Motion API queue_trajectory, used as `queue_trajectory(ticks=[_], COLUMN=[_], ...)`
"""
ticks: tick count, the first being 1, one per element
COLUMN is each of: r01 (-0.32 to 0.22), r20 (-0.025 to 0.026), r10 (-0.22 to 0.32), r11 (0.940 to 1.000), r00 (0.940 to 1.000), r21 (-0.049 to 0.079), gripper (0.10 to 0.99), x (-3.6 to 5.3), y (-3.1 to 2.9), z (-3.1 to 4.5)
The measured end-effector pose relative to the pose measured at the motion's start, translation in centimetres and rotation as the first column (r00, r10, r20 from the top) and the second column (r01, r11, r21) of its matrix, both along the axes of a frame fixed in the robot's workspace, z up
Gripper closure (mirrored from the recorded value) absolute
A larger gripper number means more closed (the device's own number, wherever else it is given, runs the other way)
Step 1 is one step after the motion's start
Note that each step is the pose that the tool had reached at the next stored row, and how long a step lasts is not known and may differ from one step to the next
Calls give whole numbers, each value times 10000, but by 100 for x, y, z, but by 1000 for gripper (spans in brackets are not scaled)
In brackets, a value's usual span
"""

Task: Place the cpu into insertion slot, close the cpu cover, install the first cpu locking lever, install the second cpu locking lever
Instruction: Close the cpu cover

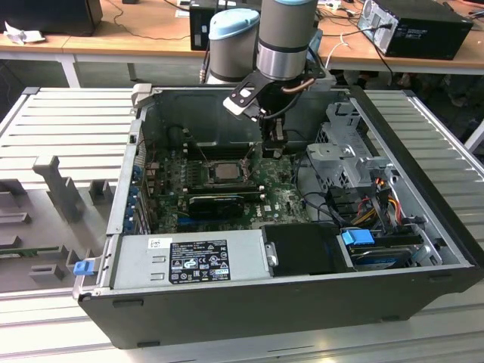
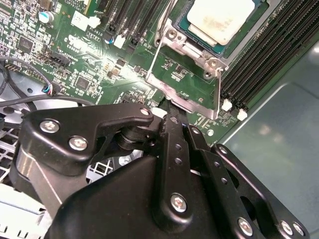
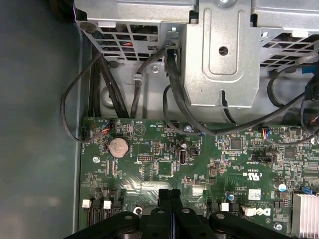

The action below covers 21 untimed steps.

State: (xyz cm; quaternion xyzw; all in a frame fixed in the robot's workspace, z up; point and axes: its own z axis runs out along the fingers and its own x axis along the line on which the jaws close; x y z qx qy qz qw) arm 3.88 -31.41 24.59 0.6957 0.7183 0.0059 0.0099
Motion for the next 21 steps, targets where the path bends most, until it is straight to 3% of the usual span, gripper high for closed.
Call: queue_trajectory(ticks=[21], r01=[-1], r20=[-1], r10=[1], r11=[10000], r00=[10000], r21=[0], gripper=[980], x=[-93], y=[0], z=[0])
